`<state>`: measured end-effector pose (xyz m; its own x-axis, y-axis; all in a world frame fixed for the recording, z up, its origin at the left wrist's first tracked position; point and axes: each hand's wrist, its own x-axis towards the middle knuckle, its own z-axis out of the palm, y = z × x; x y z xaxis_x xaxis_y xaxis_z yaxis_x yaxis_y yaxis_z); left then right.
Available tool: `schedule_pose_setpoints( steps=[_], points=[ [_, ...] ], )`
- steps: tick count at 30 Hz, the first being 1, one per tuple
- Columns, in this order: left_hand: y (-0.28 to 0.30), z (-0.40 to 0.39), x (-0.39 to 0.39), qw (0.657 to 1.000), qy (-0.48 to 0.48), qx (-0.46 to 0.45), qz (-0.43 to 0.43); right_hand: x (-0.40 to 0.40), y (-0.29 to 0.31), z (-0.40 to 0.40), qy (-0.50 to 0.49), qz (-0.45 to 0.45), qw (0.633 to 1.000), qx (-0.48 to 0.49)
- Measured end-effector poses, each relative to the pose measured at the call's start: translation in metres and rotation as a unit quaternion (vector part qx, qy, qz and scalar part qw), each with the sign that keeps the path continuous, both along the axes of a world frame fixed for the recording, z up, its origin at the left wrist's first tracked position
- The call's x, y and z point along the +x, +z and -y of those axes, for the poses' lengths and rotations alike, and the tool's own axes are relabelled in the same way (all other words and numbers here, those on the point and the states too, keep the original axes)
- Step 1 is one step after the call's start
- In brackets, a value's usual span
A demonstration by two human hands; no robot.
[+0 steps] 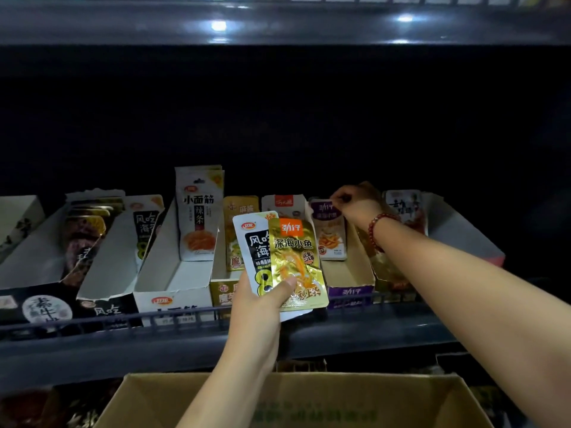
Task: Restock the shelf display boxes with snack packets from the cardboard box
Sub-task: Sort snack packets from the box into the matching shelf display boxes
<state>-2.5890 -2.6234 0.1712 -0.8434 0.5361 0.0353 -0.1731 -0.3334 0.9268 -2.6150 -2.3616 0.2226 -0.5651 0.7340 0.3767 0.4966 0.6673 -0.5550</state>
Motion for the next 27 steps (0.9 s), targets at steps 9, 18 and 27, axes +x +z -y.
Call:
schedule_pose_setpoints(
  steps=[9, 18, 27],
  points=[
    [-0.001, -0.002, 0.004, 0.999, -0.014, 0.021, 0.032, 0.003, -0.011, -0.007, 0.041, -0.055, 0.997, -0.034],
    [0.001, 0.002, 0.01, 0.999, -0.008, 0.021, 0.025, 0.049, 0.003, 0.05, 0.178, -0.151, 0.969, -0.076],
    [0.011, 0.023, 0.038, 0.999, -0.025, 0.005, 0.036, 0.107, 0.024, 0.11, 0.3, 0.049, 0.916, -0.263]
  ],
)
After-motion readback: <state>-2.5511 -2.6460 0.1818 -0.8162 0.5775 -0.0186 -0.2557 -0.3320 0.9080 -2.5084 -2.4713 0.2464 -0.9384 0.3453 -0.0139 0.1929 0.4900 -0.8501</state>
